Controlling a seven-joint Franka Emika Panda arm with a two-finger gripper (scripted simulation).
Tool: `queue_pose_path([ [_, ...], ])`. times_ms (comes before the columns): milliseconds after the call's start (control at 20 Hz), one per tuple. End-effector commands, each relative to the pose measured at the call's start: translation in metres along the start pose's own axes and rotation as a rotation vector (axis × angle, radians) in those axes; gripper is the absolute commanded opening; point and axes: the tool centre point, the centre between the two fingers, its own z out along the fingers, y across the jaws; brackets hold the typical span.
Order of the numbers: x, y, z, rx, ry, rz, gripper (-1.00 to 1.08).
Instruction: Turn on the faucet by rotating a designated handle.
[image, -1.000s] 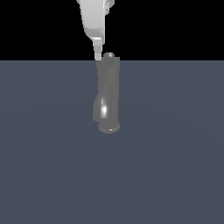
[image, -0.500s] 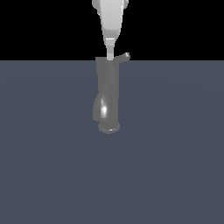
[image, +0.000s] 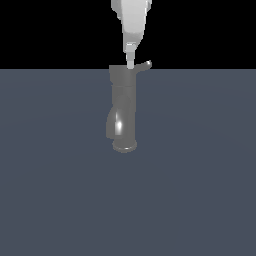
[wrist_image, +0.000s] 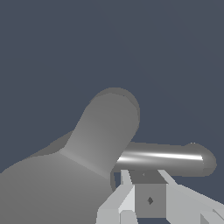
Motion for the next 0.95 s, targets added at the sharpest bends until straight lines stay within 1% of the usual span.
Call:
queue_pose_path([
  [0, 0.018, -0.021, -0.001, 0.033, 0.003, 0.025, -1.0],
  [900, 0.067, -0.062, -0.004, 0.043, 0.011, 0.083, -1.0],
])
